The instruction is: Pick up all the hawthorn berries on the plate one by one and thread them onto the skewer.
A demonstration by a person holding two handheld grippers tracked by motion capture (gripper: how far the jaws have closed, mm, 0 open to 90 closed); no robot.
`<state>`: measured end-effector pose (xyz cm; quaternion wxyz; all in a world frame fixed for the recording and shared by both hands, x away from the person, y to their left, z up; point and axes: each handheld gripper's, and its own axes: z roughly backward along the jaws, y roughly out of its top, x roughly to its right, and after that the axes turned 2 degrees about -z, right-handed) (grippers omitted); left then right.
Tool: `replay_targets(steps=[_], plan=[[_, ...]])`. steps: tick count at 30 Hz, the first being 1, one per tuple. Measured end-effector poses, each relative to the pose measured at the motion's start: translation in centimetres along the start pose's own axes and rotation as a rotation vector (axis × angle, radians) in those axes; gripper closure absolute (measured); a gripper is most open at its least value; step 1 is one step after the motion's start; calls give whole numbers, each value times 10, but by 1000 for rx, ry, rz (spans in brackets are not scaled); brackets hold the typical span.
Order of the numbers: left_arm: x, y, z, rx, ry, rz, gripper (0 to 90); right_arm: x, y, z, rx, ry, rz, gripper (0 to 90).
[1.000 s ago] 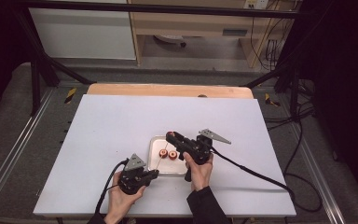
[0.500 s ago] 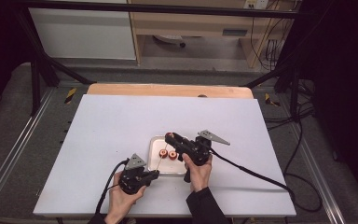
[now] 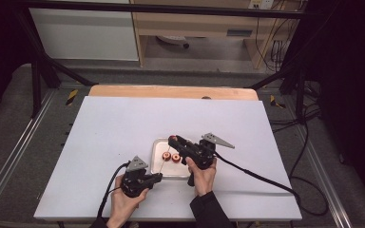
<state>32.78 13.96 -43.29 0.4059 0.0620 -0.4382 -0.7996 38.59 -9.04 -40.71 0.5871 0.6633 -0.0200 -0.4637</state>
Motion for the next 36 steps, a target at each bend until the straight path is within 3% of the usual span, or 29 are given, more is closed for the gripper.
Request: replay_targets(steps=[4, 7, 12, 16, 22, 25, 32, 34, 36], plan=[[3, 1, -1, 18, -13, 28, 884, -2, 1, 2, 9, 2, -1, 618], [6, 1, -2, 35, -9, 28, 884, -3, 2, 4, 23, 6, 6, 619], [9, 3, -4, 12, 3, 8, 885, -3, 3, 4, 16, 15, -8, 619], [9, 5, -3, 15, -17, 16, 885, -2, 5, 3, 15, 17, -11, 620], [9, 12, 6, 18, -47, 39, 885, -2, 10, 7, -1, 7, 54, 620], [8, 15, 9, 15, -40, 31, 885, -2, 11, 8, -11, 11, 67, 620], [11, 15, 0, 2, -16, -3, 886, -3, 10, 9, -8, 5, 66, 621], [12, 16, -2, 1, -25, 4, 886, -4, 11, 9, -10, 4, 62, 621], [14, 16, -3, 22, -10, -17, 886, -4, 13, 10, -16, 8, 58, 622]])
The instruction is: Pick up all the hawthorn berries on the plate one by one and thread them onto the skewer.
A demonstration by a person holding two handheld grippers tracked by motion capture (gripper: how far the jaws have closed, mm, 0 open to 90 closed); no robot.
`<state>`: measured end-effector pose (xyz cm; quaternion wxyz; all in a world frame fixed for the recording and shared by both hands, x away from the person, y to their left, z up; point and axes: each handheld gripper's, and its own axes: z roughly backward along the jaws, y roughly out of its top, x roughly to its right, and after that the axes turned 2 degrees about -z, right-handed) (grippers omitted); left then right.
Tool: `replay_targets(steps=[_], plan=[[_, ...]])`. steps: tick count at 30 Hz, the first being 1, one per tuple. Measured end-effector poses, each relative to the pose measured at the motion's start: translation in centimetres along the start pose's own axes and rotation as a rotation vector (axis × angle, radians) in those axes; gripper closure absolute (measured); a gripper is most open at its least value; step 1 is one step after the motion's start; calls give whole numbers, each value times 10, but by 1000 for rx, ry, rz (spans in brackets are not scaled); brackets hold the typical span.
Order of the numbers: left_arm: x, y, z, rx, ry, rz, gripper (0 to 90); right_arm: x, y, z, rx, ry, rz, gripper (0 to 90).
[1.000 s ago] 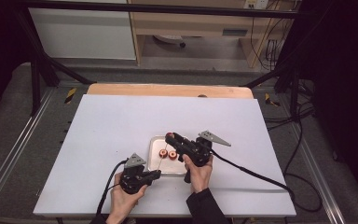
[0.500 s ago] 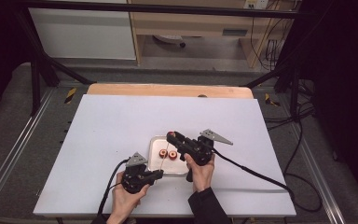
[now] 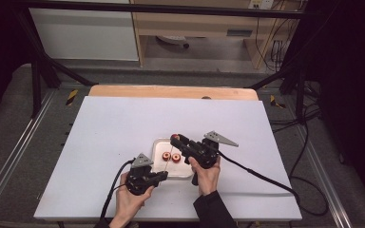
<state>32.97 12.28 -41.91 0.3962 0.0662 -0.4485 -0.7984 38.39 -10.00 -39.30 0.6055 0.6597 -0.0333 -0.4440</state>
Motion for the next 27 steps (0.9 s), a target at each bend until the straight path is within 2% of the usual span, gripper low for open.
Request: replay_targets(steps=[2, 4, 6, 7, 8, 11, 12, 19, 23, 27], plan=[[0, 0, 1, -3, 13, -14, 886, -2, 0, 3, 11, -7, 21, 621], [-2, -2, 4, 28, 11, -5, 887, -2, 0, 4, -4, -11, 26, 622], [-2, 0, 8, 32, 13, -8, 888, -2, -6, 1, -24, -7, 18, 623], [-2, 0, 10, 55, 16, -11, 888, -1, -8, 1, -27, -11, 27, 623], [-2, 1, 10, 57, 19, -10, 888, -2, -10, 0, -35, 11, 14, 623], [-4, 6, 8, 65, 22, 6, 888, -4, -20, -2, -39, 22, 7, 623], [-4, 7, 8, 60, 27, 3, 887, -5, -23, -3, -42, 29, -4, 623], [-9, 10, 4, 62, 41, 1, 887, -6, -38, -6, -76, 30, -3, 622], [-11, 11, 3, 50, 28, 0, 887, -7, -44, -6, -116, 37, -3, 622], [-12, 8, 2, 53, 26, -20, 887, -6, -43, -6, -150, 38, 9, 618]])
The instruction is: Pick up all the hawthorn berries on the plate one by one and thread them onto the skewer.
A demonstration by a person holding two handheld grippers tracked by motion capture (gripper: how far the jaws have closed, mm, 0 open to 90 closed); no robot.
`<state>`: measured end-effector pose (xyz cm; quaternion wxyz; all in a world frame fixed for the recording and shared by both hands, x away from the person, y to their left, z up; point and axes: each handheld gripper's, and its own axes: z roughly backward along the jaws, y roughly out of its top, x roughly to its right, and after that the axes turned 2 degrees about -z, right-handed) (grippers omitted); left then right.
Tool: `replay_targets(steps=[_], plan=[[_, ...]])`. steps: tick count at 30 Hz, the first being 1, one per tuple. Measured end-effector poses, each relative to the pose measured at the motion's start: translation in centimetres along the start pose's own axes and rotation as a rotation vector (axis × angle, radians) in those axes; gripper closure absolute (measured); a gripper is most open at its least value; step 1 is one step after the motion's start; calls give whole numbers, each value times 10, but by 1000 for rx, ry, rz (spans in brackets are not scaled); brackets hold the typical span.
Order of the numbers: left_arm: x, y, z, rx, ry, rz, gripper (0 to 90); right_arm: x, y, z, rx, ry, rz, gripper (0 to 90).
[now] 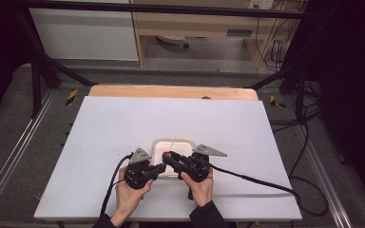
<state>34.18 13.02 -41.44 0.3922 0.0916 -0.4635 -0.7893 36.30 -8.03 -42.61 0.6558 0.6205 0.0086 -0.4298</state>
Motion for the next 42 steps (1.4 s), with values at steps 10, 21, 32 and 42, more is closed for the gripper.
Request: replay_targets(steps=[10, 21, 32, 42], plan=[[-15, -7, 21, -2, 39, -55, 886, 3, 26, 18, -74, -94, 125, 258], [-34, -27, 44, -55, 65, -101, 885, 21, 38, 21, -358, -210, 331, 87], [-47, -40, 58, -45, 59, -86, 884, 21, 52, 8, -582, -258, 406, 49], [-52, -43, 63, -47, 68, -81, 884, 18, 60, -21, -699, -297, 435, 57]])
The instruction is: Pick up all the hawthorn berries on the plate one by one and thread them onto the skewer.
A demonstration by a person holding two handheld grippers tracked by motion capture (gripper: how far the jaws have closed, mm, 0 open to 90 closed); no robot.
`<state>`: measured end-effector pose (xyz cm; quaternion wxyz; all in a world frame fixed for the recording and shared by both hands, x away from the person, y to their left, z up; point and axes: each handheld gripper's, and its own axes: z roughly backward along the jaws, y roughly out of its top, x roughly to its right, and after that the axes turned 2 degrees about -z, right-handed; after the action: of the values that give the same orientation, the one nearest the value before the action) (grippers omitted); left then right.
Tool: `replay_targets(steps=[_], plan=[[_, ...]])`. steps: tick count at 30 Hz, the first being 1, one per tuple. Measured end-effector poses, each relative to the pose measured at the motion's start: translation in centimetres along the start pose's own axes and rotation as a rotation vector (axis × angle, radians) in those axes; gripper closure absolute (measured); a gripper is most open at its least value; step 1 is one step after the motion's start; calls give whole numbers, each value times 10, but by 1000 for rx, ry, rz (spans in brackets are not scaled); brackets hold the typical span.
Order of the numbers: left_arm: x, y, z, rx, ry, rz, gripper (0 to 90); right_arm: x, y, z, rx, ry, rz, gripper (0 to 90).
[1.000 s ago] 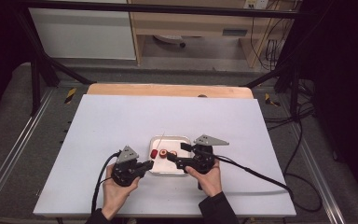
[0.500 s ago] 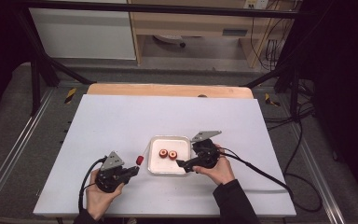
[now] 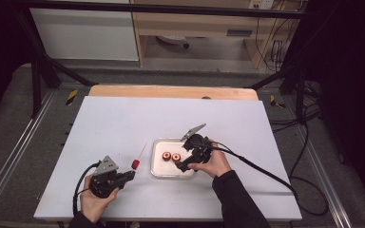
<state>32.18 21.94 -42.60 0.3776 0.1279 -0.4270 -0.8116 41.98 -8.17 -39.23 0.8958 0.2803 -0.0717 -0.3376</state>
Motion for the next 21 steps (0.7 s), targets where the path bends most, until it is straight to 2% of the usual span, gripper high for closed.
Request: replay_targets(steps=[6, 14, 18, 21], plan=[[0, 0, -1, -5, -4, -5, 884, 3, 14, -11, -48, 1, -23, 97], [0, -1, -1, -10, -5, -6, 884, 0, 24, -29, -105, 37, -28, 207], [0, 0, -1, -9, -6, -7, 884, 1, 25, -36, -103, 49, -43, 287], [0, 0, -2, -11, -6, -7, 884, 2, 25, -38, -107, 36, -53, 330]])
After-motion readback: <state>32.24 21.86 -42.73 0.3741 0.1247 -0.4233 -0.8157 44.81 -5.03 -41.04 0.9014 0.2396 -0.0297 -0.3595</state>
